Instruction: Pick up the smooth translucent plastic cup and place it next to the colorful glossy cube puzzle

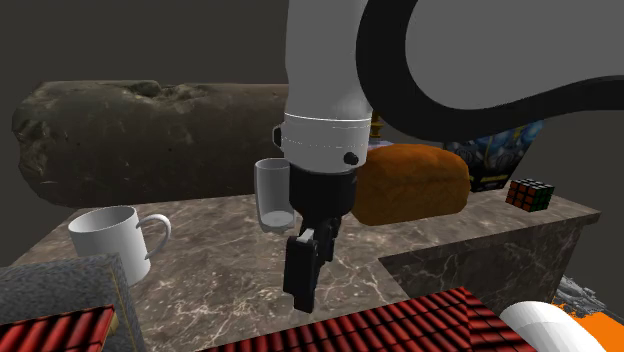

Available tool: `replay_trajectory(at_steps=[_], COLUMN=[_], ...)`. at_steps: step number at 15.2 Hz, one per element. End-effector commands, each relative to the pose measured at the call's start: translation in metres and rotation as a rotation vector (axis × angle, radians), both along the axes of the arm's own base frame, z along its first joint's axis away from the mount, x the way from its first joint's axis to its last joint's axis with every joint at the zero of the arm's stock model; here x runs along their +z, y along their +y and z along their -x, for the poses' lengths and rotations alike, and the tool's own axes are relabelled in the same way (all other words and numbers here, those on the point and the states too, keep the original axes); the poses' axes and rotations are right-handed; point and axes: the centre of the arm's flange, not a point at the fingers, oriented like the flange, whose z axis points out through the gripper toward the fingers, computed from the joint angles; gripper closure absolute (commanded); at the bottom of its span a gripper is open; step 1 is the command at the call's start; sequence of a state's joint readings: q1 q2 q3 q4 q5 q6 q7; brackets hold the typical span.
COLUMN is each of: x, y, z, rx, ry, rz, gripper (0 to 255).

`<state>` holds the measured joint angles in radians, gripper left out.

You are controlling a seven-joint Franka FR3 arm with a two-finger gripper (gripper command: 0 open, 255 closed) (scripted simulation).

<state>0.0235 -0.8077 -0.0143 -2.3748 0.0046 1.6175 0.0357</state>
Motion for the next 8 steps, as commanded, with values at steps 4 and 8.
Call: replay_trajectory(at_steps=[4, 8], x=[0.014, 0.034], y=[-0.03, -0.07], z=[-0.019, -0.044], rx=[0.007, 0.015], ry=[-0.004, -0.008], rz=[0.009, 0.021], gripper=[0, 0])
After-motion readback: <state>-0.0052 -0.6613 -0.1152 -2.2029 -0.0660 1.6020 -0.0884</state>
